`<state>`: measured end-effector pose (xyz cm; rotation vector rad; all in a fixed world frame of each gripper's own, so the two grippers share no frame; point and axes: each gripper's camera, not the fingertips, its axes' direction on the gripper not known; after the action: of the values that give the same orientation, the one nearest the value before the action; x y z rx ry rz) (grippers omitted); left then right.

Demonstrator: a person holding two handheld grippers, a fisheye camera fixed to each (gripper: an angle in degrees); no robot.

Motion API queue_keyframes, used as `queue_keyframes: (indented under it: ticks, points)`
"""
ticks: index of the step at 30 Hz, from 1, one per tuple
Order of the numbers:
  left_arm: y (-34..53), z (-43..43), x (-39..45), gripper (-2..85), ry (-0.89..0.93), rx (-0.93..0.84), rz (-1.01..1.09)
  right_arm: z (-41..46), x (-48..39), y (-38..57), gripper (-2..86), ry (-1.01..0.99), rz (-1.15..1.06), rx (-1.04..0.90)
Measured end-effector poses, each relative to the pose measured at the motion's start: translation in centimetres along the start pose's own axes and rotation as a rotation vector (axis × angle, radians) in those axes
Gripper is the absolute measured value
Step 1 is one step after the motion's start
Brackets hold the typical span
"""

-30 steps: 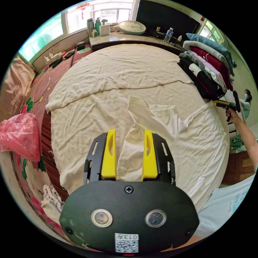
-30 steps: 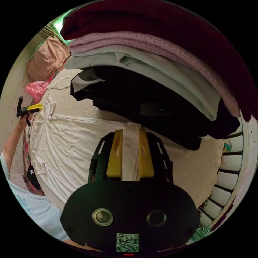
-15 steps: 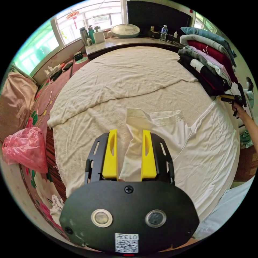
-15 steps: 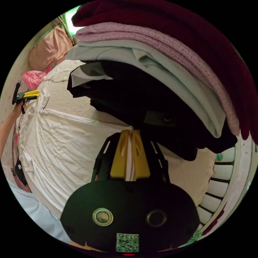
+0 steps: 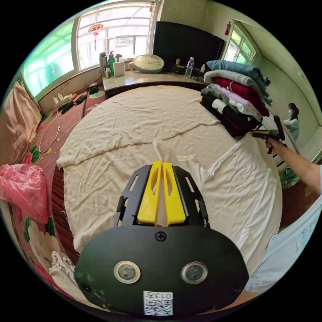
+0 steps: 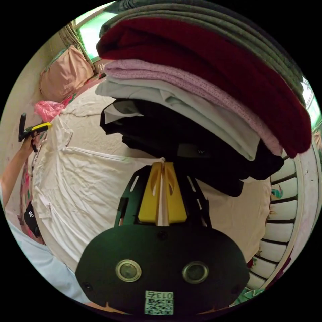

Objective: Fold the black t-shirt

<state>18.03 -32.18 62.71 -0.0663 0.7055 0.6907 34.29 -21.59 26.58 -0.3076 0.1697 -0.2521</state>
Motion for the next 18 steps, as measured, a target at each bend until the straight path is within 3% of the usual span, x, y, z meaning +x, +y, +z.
queue_keyframes:
  ticks: [9, 18]
  points:
    - [6.1, -5.7, 0.8, -0.2, 0.116, 0.126, 0.0, 0.6, 0.6, 2.8, 0.7, -0.037, 0.029, -0.077]
    - [13.2, -12.0, 4.6, -0.2, 0.134, 0.213, 0.09, -7.1, -1.8, 9.7, 0.8, -0.041, -0.148, 0.206]
